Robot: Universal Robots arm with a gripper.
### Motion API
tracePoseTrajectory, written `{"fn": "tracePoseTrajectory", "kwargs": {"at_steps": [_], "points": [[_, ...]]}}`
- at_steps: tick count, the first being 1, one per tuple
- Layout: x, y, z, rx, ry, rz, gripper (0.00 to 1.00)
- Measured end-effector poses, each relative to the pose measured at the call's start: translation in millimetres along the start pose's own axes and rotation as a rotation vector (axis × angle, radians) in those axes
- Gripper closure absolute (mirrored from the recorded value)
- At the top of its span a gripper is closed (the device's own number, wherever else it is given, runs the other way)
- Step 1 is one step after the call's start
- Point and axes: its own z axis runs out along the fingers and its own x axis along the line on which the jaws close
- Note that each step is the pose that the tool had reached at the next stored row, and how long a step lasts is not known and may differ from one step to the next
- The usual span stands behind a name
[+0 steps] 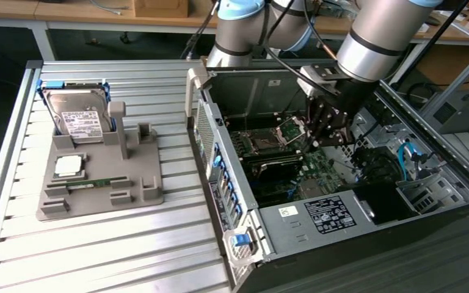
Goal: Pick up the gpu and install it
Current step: 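Insert the gpu into the slot, then press down on the gpu until it lock into place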
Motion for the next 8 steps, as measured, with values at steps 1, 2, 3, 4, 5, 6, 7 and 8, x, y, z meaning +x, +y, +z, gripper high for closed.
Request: {"fn": "tracePoseTrajectory", "kwargs": {"at_steps": [1,2,3,4,5,6,7,8], "points": [[0.0,-0.3,0.0,-0.0001,0.0,0.0,0.89],[0.0,-0.3,0.0,0.0,0.0,0.0,0.89],[0.0,-0.3,0.0,0.0,-0.0001,0.0,0.89],[0.0,-0.4,0.0,-0.0001,0.0,0.0,0.89],[0.0,-0.4,0.0,-0.0001,0.0,0.0,0.89],[0.0,-0.4,0.0,-0.0001,0.0,0.0,0.89],[0.0,-0.4,0.0,-0.0001,0.0,0.0,0.89],[0.0,-0.4,0.0,-0.0001,-0.0001,0.0,0.89]]}}
